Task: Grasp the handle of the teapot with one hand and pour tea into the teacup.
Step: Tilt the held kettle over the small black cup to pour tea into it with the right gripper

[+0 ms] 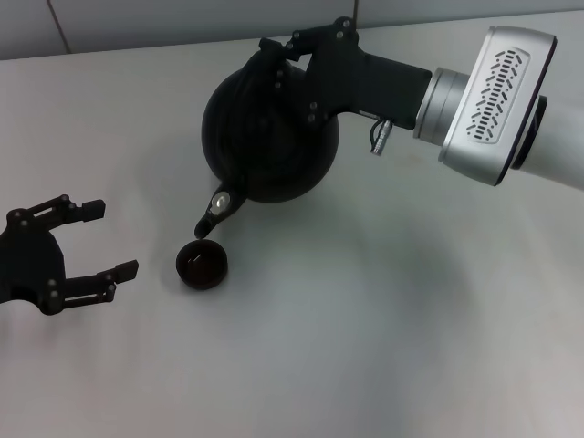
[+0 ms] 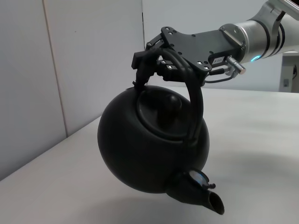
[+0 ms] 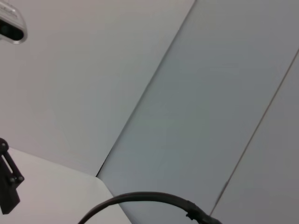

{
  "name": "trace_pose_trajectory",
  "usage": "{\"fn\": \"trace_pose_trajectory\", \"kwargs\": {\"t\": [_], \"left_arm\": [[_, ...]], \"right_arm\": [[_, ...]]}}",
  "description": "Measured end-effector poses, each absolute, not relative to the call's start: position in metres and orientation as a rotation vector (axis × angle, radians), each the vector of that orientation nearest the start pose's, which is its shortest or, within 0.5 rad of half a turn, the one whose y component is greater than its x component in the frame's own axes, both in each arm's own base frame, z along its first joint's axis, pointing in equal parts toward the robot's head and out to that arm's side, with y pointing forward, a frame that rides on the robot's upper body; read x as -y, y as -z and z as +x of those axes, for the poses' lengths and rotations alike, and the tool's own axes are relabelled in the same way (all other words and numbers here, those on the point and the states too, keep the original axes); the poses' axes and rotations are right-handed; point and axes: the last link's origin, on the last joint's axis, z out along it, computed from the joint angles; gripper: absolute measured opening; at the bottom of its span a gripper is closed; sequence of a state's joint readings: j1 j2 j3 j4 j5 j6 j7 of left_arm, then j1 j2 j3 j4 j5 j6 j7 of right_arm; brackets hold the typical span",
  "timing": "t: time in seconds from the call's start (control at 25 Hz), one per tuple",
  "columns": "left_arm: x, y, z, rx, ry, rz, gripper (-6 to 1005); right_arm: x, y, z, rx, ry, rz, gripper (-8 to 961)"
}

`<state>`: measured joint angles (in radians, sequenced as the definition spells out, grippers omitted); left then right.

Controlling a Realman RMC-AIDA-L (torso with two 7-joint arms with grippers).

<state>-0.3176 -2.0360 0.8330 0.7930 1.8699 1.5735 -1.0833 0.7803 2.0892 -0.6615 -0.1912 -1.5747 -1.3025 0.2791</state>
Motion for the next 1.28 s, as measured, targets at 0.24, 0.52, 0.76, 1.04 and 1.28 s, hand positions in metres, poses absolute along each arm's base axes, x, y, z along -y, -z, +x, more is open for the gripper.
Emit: {"fn": "trace_pose_trajectory", "kwargs": {"t": [0.24,0.52,0.76,1.04,1.28], "left_arm": [[-0.2903,-0.027,-0.3018,0.234,0.542,-2.688,866],[-0.2909,-0.0273,-0.3014,0.232,0.542,-2.689,866],[-0.291,-0.0273,-0.3014,0.233,0.542,-2.688,866],[-0.2911,-0.028,-0.3019,0.238,0.544,-2.682,866],[-0.2914,-0.0284,-0.302,0.235,0.546,-2.676,866]], "right_arm": [[-0.3873,0.0498,0.1926,0.364,-0.728,-2.313,100],[-0.3867,0.0508,0.1918,0.392,-0.717,-2.328,99],[-0.387,0.0503,0.1912,0.405,-0.712,-2.33,98],[-0.3884,0.0486,0.1903,0.421,-0.705,-2.327,95],[-0.3879,0.0493,0.1898,0.464,-0.689,-2.323,93]]}}
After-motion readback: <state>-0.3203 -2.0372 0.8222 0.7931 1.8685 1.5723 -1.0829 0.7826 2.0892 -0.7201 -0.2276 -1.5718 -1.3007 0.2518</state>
